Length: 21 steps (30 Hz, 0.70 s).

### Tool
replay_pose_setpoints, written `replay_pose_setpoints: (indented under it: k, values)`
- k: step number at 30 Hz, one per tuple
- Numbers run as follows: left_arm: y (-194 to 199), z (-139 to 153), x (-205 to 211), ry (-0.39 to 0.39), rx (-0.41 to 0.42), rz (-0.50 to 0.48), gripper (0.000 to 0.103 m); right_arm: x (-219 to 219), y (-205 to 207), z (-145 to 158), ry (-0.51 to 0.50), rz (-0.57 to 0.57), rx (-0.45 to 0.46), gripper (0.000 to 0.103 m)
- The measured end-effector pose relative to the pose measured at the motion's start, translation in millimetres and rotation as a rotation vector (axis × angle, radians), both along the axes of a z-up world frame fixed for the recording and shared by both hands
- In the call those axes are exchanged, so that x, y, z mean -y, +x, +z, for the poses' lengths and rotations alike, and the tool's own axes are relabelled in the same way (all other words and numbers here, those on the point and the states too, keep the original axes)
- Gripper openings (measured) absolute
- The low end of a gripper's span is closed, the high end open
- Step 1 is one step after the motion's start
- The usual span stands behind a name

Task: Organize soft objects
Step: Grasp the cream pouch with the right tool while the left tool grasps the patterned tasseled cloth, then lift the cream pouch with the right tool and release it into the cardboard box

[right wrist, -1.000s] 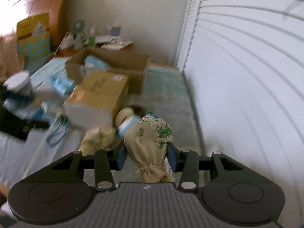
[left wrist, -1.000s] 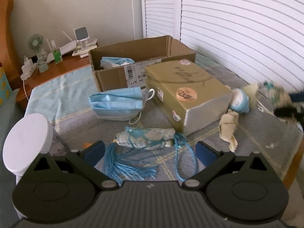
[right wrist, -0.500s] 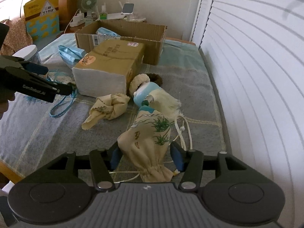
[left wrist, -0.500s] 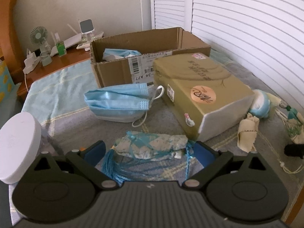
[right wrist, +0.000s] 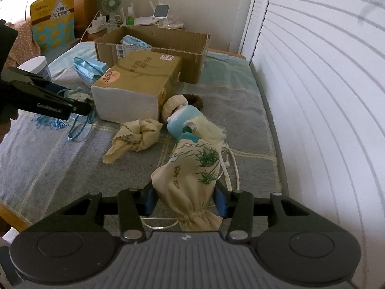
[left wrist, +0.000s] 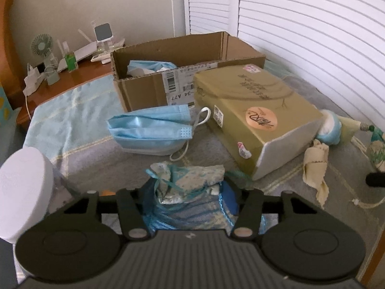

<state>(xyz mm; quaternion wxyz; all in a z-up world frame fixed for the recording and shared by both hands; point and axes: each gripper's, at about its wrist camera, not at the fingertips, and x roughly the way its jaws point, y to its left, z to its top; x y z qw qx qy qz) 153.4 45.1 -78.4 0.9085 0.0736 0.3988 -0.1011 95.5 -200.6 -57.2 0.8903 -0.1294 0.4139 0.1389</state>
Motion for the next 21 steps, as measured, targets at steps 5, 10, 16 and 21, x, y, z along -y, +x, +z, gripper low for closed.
replay_pose_setpoints:
  k: [5,10,16,21]
  values:
    - [-8.0,12.6,-8.3,-0.005,0.014,-0.002,0.055,1.6,-1.4,7.3,0.004,-0.001,0.02,0.052]
    - [-24.1,32.1,-11.9,-0.009,0.053,-0.03,0.055,-1.3,-3.6,24.9,-0.009,0.018,0.064,0.051]
    - [-41.1,48.4,-13.0,-0.041,0.092,-0.074,0.055,-10.6,1.4,56.1,-0.041,0.067,0.142,0.051]
    - [-51.4,51.4,-12.6,-0.068,0.111,-0.107,0.055,-27.9,14.4,86.8,-0.085,0.139,0.22,0.051]
